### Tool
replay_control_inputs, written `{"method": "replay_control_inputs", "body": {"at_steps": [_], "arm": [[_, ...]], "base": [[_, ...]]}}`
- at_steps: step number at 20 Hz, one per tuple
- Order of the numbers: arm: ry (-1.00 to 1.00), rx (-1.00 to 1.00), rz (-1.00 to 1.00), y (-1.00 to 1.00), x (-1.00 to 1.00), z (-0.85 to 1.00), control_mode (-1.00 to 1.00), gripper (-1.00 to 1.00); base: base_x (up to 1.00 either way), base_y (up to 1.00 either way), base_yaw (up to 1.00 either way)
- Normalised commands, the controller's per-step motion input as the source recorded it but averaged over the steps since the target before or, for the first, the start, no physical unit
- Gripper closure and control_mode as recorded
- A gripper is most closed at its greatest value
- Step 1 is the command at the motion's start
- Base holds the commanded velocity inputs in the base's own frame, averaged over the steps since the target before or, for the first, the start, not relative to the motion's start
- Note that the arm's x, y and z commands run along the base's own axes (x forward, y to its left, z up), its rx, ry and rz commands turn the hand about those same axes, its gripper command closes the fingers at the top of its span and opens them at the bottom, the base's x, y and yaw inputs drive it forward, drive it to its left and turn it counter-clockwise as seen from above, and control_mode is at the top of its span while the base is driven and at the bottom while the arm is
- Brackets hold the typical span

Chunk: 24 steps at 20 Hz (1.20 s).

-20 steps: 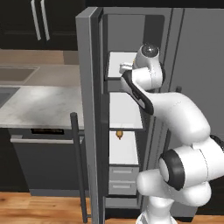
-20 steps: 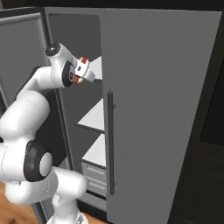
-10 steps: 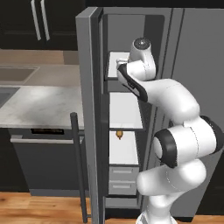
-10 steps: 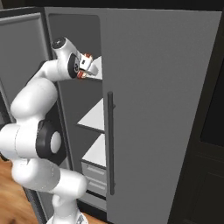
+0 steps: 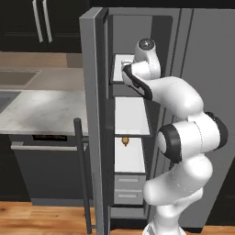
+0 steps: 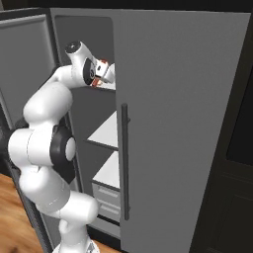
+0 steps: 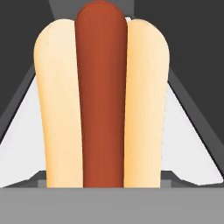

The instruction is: Store the hot dog in the freezer for long-term storage. Close the freezer door after placing the cooked food.

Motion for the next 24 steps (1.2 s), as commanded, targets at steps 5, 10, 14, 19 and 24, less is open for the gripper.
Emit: {"method": "replay_control_inputs", "body": {"at_steps": [5,10,14,19,24], "arm": [[0.0,0.0,0.03,-0.17,0.54,-0.03,-1.0,1.0],[0.0,0.0,0.02,-0.04,0.56,0.0,-1.0,1.0],[0.01,0.0,0.0,0.0,0.52,0.0,-1.0,1.0],[0.0,0.0,0.03,0.0,0.23,0.0,-1.0,1.0],[0.02,0.0,0.0,0.0,0.05,0.0,-1.0,1.0]], "base": [[0.0,0.0,0.0],[0.0,0.0,0.0],[0.0,0.0,0.0],[0.0,0.0,0.0],[0.0,0.0,0.0]]}}
